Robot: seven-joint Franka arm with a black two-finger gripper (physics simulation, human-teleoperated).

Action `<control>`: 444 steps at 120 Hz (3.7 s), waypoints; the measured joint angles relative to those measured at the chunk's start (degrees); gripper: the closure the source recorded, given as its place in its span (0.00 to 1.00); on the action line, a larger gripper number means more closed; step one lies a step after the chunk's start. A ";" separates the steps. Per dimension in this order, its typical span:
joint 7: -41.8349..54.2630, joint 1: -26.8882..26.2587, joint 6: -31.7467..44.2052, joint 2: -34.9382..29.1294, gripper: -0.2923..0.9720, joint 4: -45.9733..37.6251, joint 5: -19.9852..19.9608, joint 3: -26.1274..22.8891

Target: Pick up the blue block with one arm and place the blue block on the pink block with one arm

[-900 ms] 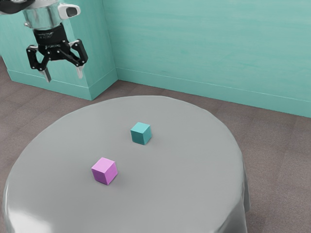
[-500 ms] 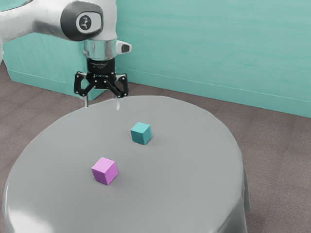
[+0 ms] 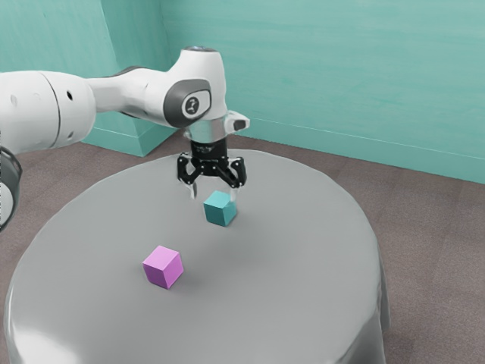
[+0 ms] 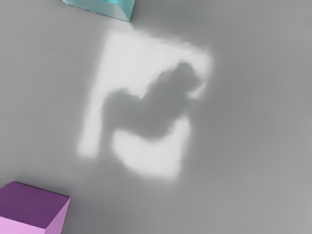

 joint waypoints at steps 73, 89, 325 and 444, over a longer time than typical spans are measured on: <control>23.13 6.40 7.30 15.67 0.23 12.16 -0.17 -0.72; 28.01 7.42 9.45 17.66 0.23 12.51 -0.18 -0.66; 27.30 7.32 13.59 -24.10 0.51 -35.79 -6.31 0.41; 25.52 10.30 15.76 -15.40 0.41 -32.48 -2.83 0.38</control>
